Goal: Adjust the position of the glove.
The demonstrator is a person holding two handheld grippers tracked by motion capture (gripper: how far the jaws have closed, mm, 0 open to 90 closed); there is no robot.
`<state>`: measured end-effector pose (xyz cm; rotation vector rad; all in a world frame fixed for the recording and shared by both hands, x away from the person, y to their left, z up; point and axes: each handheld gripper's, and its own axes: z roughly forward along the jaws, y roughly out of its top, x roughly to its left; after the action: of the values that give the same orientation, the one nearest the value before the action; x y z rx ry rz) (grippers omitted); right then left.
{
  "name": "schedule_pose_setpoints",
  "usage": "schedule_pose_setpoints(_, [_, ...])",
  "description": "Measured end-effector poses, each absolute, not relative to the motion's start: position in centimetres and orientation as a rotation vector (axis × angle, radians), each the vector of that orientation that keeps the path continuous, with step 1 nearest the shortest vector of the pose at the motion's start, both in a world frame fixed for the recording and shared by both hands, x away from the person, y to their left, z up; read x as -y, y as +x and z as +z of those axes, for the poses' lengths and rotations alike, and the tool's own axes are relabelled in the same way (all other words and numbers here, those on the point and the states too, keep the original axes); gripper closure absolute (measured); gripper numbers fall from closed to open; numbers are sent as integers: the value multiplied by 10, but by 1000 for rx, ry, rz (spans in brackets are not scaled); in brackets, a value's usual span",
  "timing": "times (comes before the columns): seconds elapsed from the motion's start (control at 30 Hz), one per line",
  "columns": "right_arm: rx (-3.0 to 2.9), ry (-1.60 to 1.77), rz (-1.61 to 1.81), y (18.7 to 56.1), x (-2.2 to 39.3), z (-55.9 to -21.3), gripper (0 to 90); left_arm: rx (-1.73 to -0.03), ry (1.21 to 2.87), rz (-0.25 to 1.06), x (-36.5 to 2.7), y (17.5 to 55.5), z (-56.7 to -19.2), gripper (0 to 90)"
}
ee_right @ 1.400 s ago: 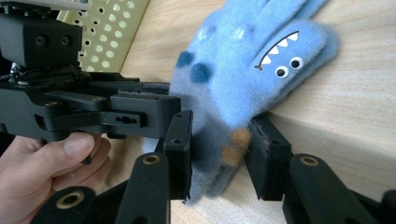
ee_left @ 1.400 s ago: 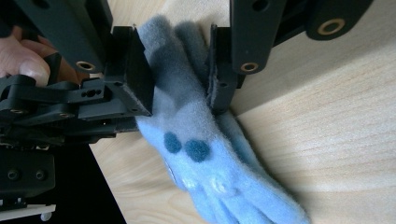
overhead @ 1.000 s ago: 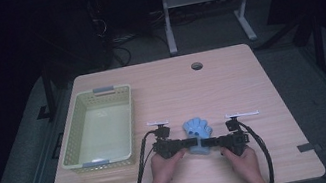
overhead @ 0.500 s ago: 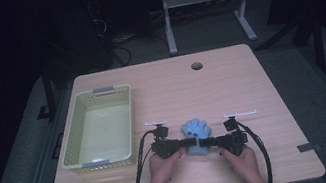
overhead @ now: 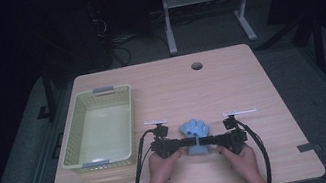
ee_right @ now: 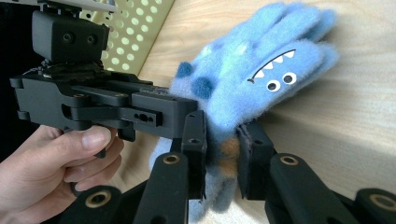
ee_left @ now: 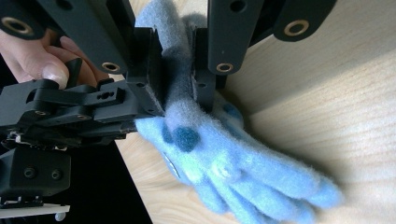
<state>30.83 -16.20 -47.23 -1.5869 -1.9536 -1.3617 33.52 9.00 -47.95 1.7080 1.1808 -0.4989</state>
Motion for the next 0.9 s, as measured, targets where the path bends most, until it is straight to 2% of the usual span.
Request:
schedule_pose_setpoints(0.4, [1962, -1615, -1323, 311, 159, -475, 759, -1185, 1723, -500, -90, 337, -480, 783])
schedule_pose_setpoints(0.9, [1949, -1552, -1460, 314, 154, -437, 762, -1103, 1689, -464, -105, 341, -438, 783])
